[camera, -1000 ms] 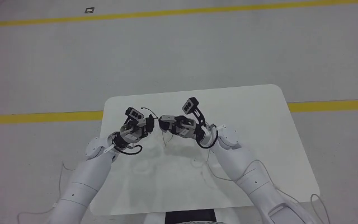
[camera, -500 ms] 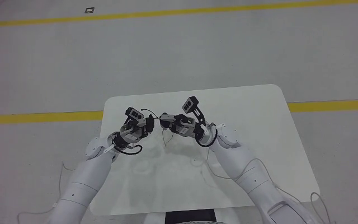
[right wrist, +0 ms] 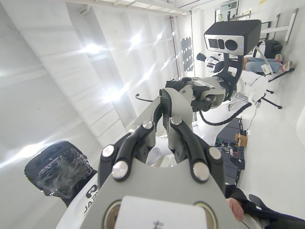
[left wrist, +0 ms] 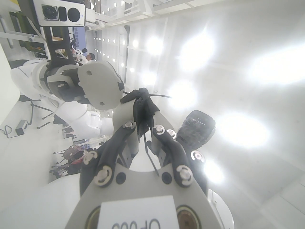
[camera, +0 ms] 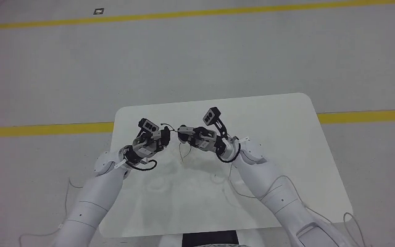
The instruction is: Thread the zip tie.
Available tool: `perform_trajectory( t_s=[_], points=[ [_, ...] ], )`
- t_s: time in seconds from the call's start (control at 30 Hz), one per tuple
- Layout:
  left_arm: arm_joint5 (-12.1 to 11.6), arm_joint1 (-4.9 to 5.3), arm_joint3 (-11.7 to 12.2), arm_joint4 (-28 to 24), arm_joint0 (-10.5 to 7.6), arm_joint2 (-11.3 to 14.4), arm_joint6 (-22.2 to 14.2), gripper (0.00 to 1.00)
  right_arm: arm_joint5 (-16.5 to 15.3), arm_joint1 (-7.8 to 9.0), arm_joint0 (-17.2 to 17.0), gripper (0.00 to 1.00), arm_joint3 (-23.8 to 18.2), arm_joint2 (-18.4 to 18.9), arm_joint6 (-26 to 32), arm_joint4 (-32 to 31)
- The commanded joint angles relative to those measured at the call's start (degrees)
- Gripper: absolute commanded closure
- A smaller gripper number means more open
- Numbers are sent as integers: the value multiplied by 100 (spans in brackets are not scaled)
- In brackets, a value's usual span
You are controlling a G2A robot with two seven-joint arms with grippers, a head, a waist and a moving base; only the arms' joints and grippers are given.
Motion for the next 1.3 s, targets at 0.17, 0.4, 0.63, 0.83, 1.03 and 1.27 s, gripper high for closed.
perform_trajectory(
  t_s=[0.17, 0.4, 0.63, 0.83, 1.03, 1.27],
  points=[
    [0, 0, 0, 0, 0, 0, 0, 100, 38, 32, -45, 100, -35, 24, -52, -67],
    [0, 0, 0, 0, 0, 0, 0, 100, 95, 64, -92, 100, -55, 45, -112, -115],
    [0, 0, 0, 0, 0, 0, 0, 100, 147, 86, -100, 100, -66, 37, -147, -153],
    [0, 0, 0, 0, 0, 0, 0, 100, 174, 100, -90, 100, -49, 25, -167, -167],
    [0, 0, 0, 0, 0, 0, 0, 100, 223, 117, -84, 100, -32, 16, -201, -208],
    [0, 0, 0, 0, 0, 0, 0, 100, 278, 135, -90, 100, 8, 13, -249, -212]
  ],
)
